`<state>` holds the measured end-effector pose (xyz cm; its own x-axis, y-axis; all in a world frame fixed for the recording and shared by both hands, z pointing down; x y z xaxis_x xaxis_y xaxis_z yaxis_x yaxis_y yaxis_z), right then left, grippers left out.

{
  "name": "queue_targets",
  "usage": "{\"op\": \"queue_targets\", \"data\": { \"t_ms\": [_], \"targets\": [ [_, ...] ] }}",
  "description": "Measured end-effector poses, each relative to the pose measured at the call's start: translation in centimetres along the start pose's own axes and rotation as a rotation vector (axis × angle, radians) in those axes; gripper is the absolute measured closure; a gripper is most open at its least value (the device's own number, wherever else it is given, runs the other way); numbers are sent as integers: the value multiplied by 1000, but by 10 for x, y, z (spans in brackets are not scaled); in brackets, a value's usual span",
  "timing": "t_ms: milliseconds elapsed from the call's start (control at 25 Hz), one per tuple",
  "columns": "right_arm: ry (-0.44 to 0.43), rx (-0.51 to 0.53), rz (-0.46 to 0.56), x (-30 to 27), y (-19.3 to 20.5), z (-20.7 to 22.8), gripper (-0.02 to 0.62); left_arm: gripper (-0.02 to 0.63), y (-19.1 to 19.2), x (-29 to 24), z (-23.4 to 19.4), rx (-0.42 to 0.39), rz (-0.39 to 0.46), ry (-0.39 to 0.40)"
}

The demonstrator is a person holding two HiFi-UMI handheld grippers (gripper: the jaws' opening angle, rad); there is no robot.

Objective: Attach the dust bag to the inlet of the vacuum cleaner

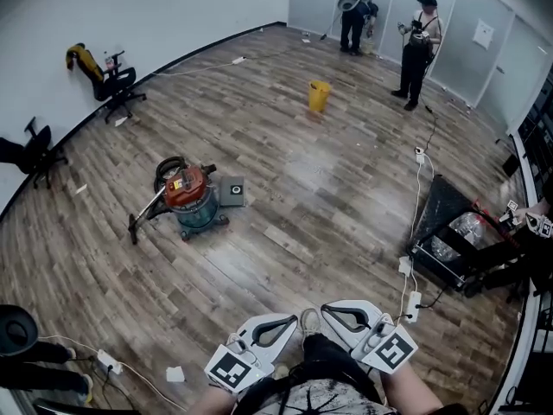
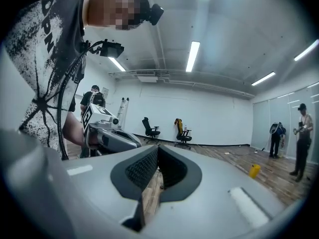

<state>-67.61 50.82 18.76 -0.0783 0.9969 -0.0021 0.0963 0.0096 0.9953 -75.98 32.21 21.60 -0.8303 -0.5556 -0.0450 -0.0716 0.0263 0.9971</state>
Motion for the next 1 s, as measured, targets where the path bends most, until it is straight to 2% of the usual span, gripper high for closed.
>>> {"op": "queue_targets", "data": {
  "t_ms": [240, 520, 680, 760, 840, 1000],
  "targets": [
    [-78, 0, 20, -25, 7, 68, 589, 604, -1, -41, -40, 23, -18, -73],
    [-160, 0, 50, -42, 10, 160, 589, 604, -21, -104, -85, 6, 20, -167],
    [-185, 0, 67, -43, 16, 202, 589, 604, -25, -133, -107, -34, 1, -212],
    [-193, 2, 67, -38, 23, 220, 589, 604, -24, -146, -116, -4, 14, -242],
    [-200, -5, 70, -33, 29, 236, 589, 604, -24, -159, -121, 13, 26, -251],
    [-210, -11, 73, -24, 41, 265, 589, 604, -27, -190, -125, -24, 25, -241]
  ]
}}
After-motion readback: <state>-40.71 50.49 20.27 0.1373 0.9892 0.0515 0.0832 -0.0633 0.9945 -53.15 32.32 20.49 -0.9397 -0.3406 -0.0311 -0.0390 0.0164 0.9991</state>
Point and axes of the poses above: the fingertips, and each gripper's own axes: x backward along the fingers, z to its right, y out of its underside, the point moved 10 cm from there along x, backward along the fingers, and after that the axes turned 6 degrees about -y, right-handed, at the moved point
